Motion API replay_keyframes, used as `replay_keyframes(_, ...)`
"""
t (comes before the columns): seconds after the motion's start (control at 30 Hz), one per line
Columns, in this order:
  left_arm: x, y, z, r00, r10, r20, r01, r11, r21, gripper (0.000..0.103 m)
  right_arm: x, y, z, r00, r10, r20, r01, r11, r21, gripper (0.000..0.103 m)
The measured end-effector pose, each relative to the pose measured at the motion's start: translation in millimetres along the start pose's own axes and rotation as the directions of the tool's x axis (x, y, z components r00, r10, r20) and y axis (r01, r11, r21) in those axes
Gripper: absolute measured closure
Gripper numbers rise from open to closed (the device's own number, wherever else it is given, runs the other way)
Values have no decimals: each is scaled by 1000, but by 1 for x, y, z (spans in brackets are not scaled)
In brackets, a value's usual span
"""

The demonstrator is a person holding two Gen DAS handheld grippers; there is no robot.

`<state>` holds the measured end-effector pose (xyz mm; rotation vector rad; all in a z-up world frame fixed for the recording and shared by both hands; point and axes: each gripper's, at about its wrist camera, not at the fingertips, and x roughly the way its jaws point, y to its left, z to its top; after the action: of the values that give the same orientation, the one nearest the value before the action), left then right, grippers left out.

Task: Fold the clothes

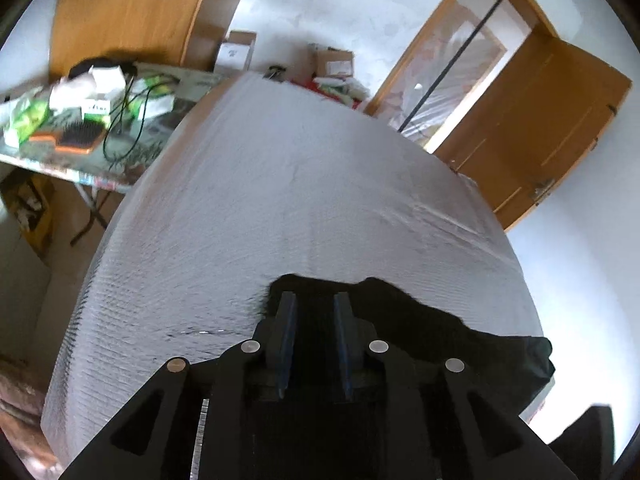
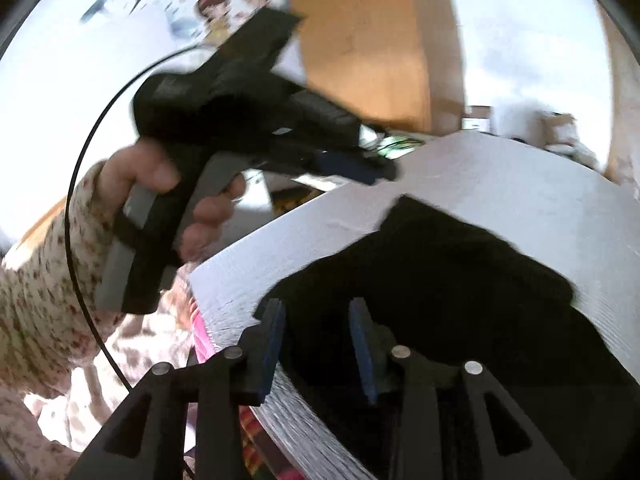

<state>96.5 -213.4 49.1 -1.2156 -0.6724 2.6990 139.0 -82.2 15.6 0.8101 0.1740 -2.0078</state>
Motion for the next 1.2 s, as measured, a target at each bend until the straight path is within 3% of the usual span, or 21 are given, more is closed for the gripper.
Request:
replay_keyframes(0.23, -9, -56, -10, 997, -81, 16, 78, 991, 109, 82, -84, -66, -25, 984, -164, 73, 146, 967, 209, 68)
replay_keyframes(0.37, 8, -91, -22, 991, -130, -36, 134, 977, 167, 82, -114, -123, -49, 925, -380, 18, 354, 877, 325, 68)
replay_keyframes(0.47, 25, -116, -33, 983, -161, -94, 177, 961, 211, 82, -128, -149, -72, 877, -477, -52, 457, 798, 393, 68)
replay_keyframes(0.7, 67, -165, -61, 953, -201, -225, 260, 925, 276, 82, -156, -189, -111, 791, -599, -124, 575, 660, 484, 68)
replay_keyframes(0.93, 102, -210, -88, 941, -168, -293, 272, 890, 367, 82, -171, -197, -128, 767, -631, -119, 605, 648, 462, 69)
replay_keyframes(1.07, 118, -228, -101, 928, -167, -334, 298, 871, 391, 82, -187, -200, -138, 719, -681, -138, 658, 603, 451, 69)
replay_keyframes(1.2, 130, -234, -102, 913, -176, -367, 320, 867, 382, 82, -212, -212, -156, 655, -735, -176, 712, 524, 467, 69)
